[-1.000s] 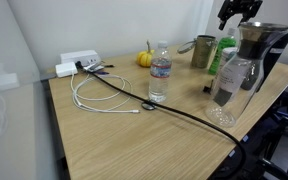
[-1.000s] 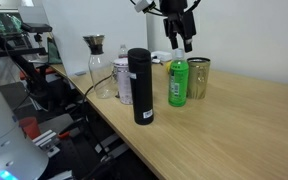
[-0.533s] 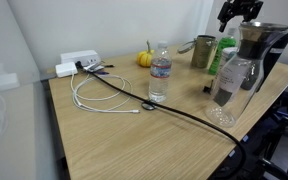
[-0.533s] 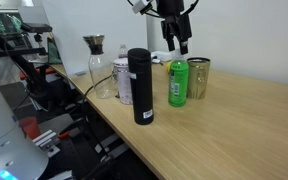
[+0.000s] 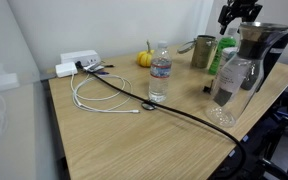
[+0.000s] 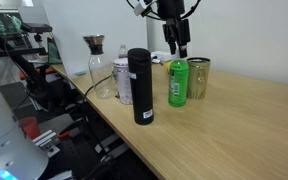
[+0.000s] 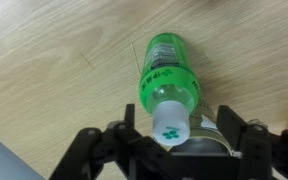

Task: Move the green bottle next to the water bottle

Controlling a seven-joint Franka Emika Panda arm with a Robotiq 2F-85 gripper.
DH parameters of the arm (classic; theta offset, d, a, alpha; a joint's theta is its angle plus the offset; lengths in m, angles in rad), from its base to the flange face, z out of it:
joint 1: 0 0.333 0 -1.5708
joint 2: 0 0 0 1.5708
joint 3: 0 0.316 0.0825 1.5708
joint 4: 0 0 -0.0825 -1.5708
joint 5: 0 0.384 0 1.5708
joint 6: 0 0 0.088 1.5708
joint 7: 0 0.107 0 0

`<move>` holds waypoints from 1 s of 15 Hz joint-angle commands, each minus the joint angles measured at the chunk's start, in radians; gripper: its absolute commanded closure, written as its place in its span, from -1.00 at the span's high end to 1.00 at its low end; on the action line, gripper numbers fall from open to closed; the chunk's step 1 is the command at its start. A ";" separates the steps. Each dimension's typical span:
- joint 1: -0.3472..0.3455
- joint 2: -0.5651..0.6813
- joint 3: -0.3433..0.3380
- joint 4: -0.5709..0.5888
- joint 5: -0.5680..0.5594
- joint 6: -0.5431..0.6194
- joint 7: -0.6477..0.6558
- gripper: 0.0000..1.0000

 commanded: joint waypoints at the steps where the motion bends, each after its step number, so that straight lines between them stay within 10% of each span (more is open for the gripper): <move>1: -0.015 0.005 0.005 -0.007 -0.023 0.024 0.035 0.10; 8: -0.021 0.014 -0.002 -0.007 -0.031 0.036 0.058 -0.05; 12: -0.020 0.013 -0.001 -0.007 -0.025 0.054 0.055 -0.76; 15: -0.020 0.013 0.000 -0.008 -0.029 0.063 0.054 -0.77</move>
